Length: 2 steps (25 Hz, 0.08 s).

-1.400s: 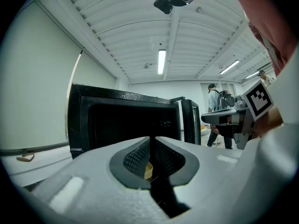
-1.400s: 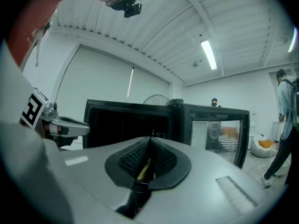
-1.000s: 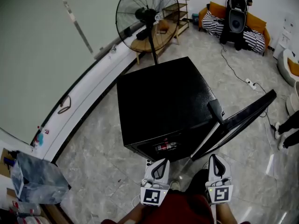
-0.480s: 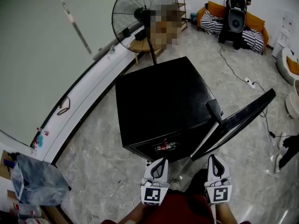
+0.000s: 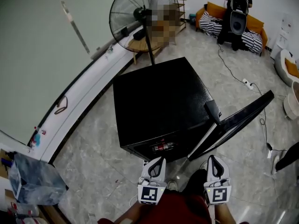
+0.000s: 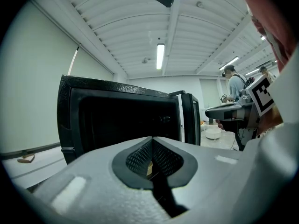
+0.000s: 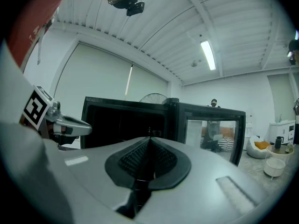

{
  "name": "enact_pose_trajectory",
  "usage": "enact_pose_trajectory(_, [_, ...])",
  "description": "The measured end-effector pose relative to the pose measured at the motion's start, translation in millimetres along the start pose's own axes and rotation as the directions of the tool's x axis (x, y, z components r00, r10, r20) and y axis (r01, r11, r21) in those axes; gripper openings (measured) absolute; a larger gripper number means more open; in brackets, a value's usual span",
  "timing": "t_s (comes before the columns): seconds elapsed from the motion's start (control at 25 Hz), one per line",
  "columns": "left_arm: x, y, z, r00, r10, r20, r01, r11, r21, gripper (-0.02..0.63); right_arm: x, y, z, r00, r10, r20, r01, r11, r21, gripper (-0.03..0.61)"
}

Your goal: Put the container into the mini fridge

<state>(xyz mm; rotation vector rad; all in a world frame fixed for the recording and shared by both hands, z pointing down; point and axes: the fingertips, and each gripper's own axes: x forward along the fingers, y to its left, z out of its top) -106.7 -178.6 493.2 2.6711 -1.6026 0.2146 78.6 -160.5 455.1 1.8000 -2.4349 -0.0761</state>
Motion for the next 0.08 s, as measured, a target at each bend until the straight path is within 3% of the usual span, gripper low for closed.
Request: enact_pose_trajectory(0.08, [2.2, 1.5, 2.2, 1.000, 0.002, 0.006, -0.002, 1.000, 0.001, 0.006, 1.1, -2.5, -0.8, 1.000, 0.002, -0.007, -0.002, 1.000, -0.008, 0.000])
